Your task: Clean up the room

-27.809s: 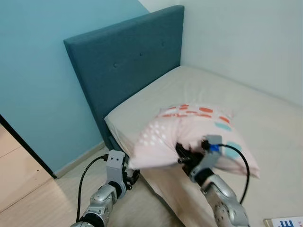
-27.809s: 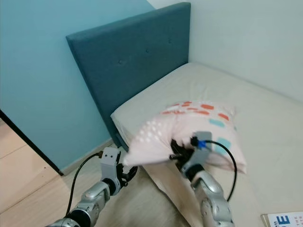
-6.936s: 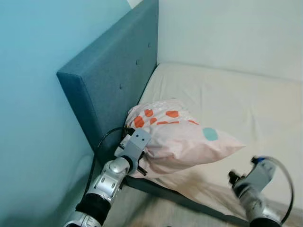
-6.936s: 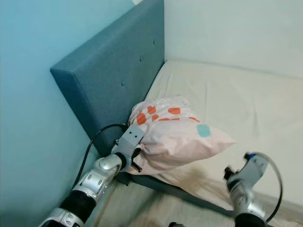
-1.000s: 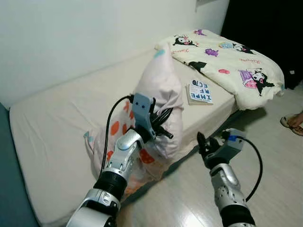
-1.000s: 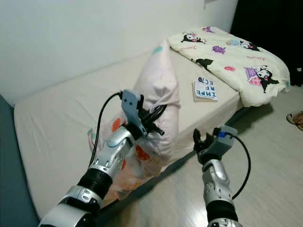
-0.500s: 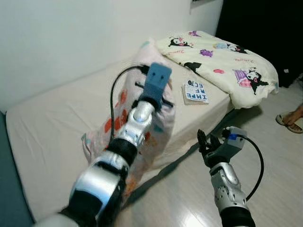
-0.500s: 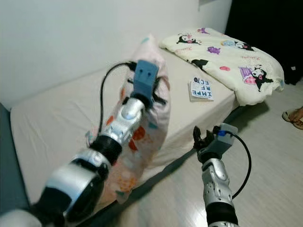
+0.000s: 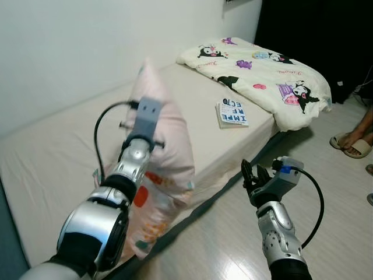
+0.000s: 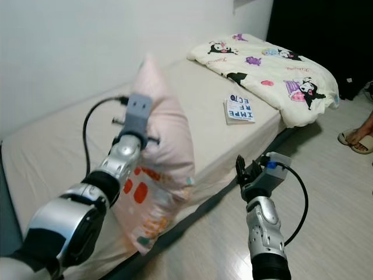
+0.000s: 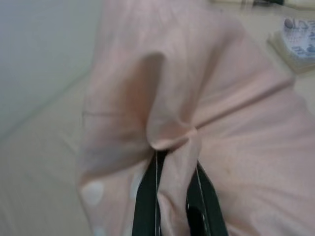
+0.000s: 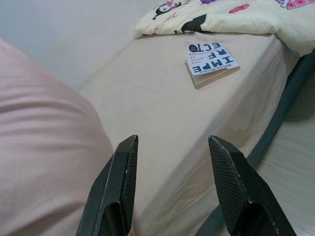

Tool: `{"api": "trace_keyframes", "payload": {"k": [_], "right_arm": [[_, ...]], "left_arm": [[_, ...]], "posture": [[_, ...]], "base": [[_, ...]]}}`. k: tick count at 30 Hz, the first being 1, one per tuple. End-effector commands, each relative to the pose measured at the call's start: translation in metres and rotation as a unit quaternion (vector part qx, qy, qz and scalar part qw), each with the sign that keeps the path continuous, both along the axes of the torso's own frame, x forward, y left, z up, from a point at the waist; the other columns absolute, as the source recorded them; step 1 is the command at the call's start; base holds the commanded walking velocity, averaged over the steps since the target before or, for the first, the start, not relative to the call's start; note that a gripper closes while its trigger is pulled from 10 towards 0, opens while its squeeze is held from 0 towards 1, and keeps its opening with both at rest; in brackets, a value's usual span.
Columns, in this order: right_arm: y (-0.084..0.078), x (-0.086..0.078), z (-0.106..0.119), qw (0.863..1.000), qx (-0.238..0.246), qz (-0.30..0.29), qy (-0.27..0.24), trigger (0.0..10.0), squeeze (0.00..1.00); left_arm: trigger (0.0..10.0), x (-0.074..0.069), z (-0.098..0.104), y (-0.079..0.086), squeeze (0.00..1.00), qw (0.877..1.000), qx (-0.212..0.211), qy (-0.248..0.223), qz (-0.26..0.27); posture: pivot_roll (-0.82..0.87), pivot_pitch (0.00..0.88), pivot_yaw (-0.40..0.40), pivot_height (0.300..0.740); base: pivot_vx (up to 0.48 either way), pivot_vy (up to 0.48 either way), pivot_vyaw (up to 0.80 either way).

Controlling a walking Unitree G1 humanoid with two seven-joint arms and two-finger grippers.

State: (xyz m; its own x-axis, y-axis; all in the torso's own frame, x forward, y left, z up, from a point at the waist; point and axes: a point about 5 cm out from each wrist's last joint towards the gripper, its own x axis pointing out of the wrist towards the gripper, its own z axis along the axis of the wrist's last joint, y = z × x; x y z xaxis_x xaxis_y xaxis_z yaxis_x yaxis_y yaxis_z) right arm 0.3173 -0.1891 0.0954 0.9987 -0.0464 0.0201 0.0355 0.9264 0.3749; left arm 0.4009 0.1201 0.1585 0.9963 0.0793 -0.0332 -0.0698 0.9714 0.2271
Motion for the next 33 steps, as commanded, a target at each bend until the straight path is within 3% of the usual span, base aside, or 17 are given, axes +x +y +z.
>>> {"api": "trace_keyframes", "payload": {"k": [1, 2, 6, 11, 13, 16, 18, 21, 23, 26, 27, 29, 31, 33], "right_arm": [[0.005, -0.003, -0.004, 1.000, 0.013, 0.007, 0.009, 10.0, 0.00], [0.005, -0.003, -0.004, 1.000, 0.013, 0.007, 0.009, 10.0, 0.00], [0.013, 0.000, -0.001, 0.999, 0.018, 0.027, 0.004, 10.0, 0.00], [0.016, 0.001, 0.002, 0.999, 0.020, 0.034, 0.000, 10.0, 0.00], [0.019, 0.003, 0.005, 0.999, 0.021, 0.045, -0.005, 10.0, 0.00], [0.021, 0.003, 0.006, 0.999, 0.022, 0.048, -0.007, 10.0, 0.00], [0.023, 0.005, 0.009, 0.998, 0.023, 0.058, -0.013, 10.0, 0.00], [0.025, 0.005, 0.010, 0.998, 0.024, 0.063, -0.016, 10.0, 0.00], [0.034, 0.008, 0.015, 0.996, 0.028, 0.083, -0.024, 10.0, 0.00], [0.038, 0.009, 0.016, 0.995, 0.031, 0.093, -0.027, 10.0, 0.00], [0.047, 0.010, 0.020, 0.993, 0.034, 0.111, -0.034, 10.0, 0.00], [0.047, 0.010, 0.020, 0.993, 0.034, 0.111, -0.034, 10.0, 0.00], [0.060, 0.011, 0.024, 0.989, 0.041, 0.139, -0.042, 10.0, 0.00], [0.065, 0.011, 0.026, 0.987, 0.042, 0.151, -0.045, 10.0, 0.00]], "left_arm": [[10.0, -0.007, -0.021, 0.024, 0.00, 0.999, -0.006, 0.030, 0.042], [10.0, -0.007, -0.021, 0.024, 0.00, 0.999, -0.006, 0.030, 0.042], [10.0, -0.020, -0.036, 0.055, 0.00, 0.997, 0.002, 0.008, 0.072], [10.0, -0.022, -0.035, 0.065, 0.00, 0.997, 0.013, -0.011, 0.080], [10.0, -0.031, -0.039, 0.082, 0.00, 0.995, 0.024, -0.032, 0.094], [10.0, -0.036, -0.043, 0.090, 0.00, 0.994, 0.027, -0.039, 0.099], [10.0, -0.047, -0.052, 0.103, 0.00, 0.993, 0.043, -0.044, 0.102], [10.0, -0.054, -0.058, 0.109, 0.00, 0.992, 0.054, -0.042, 0.105], [10.0, -0.068, -0.067, 0.126, 0.00, 0.990, 0.074, -0.041, 0.116], [10.0, -0.074, -0.070, 0.134, 0.00, 0.988, 0.077, -0.041, 0.126], [10.0, -0.083, -0.073, 0.149, 0.00, 0.985, 0.080, -0.043, 0.149], [10.0, -0.083, -0.073, 0.149, 0.00, 0.985, 0.080, -0.043, 0.149], [10.0, -0.096, -0.072, 0.170, 0.00, 0.978, 0.091, -0.051, 0.182], [10.0, -0.101, -0.071, 0.178, 0.00, 0.975, 0.097, -0.055, 0.194]], "posture": [[-0.15, 0.114, 0.069, 0.740], [-0.15, 0.114, 0.069, 0.740], [-0.13, 0.109, 0.052, 0.740], [-0.13, 0.105, 0.050, 0.740], [-0.12, 0.095, 0.048, 0.740], [-0.12, 0.095, 0.049, 0.740], [-0.11, 0.094, 0.047, 0.740], [-0.11, 0.092, 0.046, 0.740], [-0.10, 0.090, 0.042, 0.740], [-0.09, 0.090, 0.039, 0.740], [-0.08, 0.089, 0.034, 0.740], [-0.08, 0.089, 0.034, 0.740], [-0.07, 0.087, 0.024, 0.740], [-0.07, 0.087, 0.024, 0.740]], "base": [[0.000, 0.000, 0.00], [0.000, 0.000, 0.00], [0.000, 0.000, 0.00], [0.000, 0.000, 0.00], [0.000, 0.000, 0.00], [0.000, 0.000, 0.00], [0.000, 0.000, 0.00], [0.000, 0.000, 0.00], [0.000, 0.000, 0.00], [0.000, 0.000, 0.00], [0.000, 0.000, 0.00], [0.000, 0.000, 0.00], [0.000, 0.000, 0.00], [0.000, 0.000, 0.00]]}}
